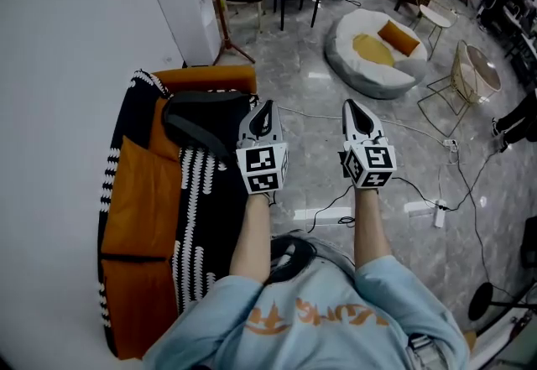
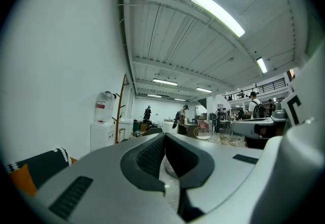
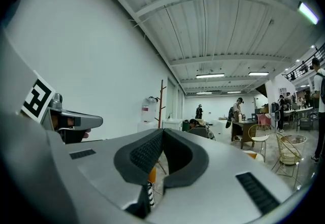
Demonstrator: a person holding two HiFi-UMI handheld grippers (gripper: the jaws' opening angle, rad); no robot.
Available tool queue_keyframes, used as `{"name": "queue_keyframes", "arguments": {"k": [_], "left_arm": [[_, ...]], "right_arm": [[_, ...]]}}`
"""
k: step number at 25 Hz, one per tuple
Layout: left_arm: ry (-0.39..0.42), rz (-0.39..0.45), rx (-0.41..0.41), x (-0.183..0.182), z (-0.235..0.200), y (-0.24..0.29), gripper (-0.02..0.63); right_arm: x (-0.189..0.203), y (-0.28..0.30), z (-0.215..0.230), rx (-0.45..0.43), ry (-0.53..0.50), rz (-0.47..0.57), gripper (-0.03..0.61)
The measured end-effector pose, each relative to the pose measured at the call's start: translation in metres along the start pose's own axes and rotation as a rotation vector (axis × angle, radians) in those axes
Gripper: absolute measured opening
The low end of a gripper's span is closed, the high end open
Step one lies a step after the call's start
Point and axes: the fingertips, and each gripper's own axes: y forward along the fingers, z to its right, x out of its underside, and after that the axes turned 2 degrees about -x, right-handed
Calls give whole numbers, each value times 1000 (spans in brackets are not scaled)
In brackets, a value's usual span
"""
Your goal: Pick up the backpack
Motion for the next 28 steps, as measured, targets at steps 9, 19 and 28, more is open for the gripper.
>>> {"name": "queue_keyframes", "arguments": {"k": [9, 19, 28], "left_arm": [[-70, -30, -22, 21, -34, -2, 20], [-82, -2, -41, 17, -61, 7, 21], [-73, 12, -60, 13, -84, 32, 21]], "right_arm": [[17, 16, -17, -17, 5, -40, -5], [4, 45, -31, -58, -27, -23, -5], [1, 82, -31, -84, -31, -6, -5]]}}
